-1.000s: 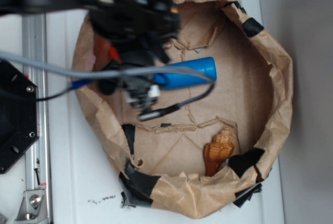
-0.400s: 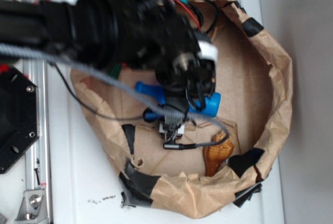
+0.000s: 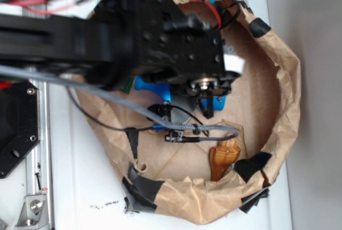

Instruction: Grab the blue bottle.

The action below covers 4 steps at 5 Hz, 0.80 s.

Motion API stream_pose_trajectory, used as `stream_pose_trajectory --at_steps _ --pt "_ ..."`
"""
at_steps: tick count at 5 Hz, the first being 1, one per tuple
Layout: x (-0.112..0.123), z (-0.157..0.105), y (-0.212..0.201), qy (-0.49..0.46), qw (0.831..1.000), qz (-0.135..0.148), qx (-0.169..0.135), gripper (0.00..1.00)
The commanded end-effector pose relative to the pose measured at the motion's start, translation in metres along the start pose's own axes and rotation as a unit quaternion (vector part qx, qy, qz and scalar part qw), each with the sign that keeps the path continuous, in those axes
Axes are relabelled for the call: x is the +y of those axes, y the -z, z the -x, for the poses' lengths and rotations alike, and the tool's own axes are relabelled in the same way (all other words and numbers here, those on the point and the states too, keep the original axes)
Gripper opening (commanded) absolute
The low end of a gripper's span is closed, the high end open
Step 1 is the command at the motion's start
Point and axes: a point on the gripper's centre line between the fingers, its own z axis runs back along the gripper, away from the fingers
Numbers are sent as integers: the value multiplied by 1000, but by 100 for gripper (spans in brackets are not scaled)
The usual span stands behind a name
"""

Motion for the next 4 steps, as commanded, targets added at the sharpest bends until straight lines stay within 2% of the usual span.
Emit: stream_pose_trajectory --at_steps 1,2,3,4 --pt "-23 1 -118 -107 993 45 -31 0" --pt "-36 18 -144 -212 976 -12 -57 0" --pt "-30 26 -129 -239 969 -44 -40 0" --pt "-20 30 -126 -271 960 -38 -49 0"
